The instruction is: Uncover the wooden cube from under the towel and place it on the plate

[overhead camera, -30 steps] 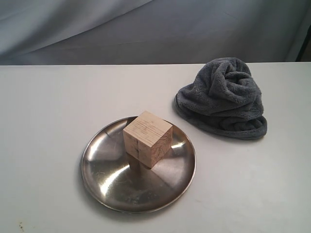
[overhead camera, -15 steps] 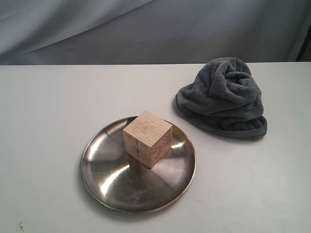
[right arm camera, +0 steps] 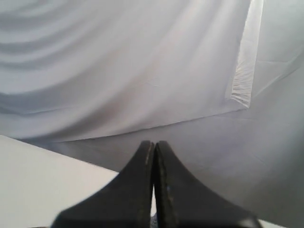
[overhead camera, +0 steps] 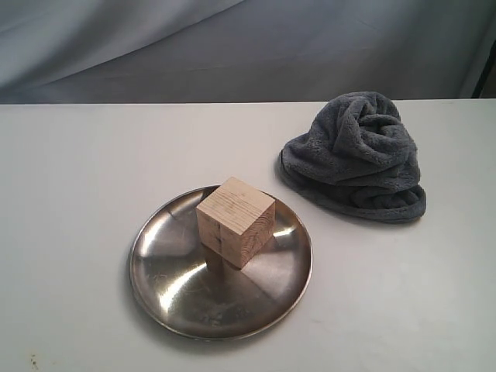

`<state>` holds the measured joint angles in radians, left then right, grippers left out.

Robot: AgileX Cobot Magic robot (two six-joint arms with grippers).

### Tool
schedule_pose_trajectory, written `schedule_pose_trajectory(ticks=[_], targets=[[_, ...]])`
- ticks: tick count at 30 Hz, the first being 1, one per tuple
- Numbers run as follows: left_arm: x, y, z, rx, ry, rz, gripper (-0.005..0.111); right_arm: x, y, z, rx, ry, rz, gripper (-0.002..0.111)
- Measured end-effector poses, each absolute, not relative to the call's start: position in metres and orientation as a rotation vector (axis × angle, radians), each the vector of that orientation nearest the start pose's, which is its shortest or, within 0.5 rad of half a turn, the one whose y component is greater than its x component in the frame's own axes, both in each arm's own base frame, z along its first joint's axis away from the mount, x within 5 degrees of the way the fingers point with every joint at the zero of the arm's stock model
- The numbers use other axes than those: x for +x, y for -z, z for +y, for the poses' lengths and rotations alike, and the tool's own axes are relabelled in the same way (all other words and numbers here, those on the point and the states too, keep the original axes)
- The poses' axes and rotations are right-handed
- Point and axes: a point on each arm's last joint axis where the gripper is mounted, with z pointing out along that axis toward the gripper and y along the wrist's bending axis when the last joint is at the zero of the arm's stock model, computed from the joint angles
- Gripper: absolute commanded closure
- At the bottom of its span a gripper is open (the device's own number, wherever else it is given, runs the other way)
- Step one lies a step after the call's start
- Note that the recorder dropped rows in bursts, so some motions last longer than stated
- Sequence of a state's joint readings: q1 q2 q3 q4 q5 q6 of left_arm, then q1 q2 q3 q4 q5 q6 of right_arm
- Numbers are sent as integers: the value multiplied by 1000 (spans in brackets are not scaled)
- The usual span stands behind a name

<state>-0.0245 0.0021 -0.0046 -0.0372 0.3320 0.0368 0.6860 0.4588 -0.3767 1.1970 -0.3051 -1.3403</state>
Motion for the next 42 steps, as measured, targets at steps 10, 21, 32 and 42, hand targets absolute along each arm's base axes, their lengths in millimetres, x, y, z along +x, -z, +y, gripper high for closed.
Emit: schedule_pose_trajectory(ticks=[10, 21, 32, 42], targets=[[54, -185, -2, 32, 27, 1813, 106, 81, -278, 69, -594, -502, 1460, 108], [54, -185, -2, 32, 27, 1813, 106, 79, -256, 65, -598, -493, 1612, 108], [54, -185, -2, 32, 27, 1813, 106, 62, -197, 45, -517, -489, 1705, 108], [54, -185, -2, 32, 27, 1813, 106, 59, -194, 31, -337, -428, 1736, 108]])
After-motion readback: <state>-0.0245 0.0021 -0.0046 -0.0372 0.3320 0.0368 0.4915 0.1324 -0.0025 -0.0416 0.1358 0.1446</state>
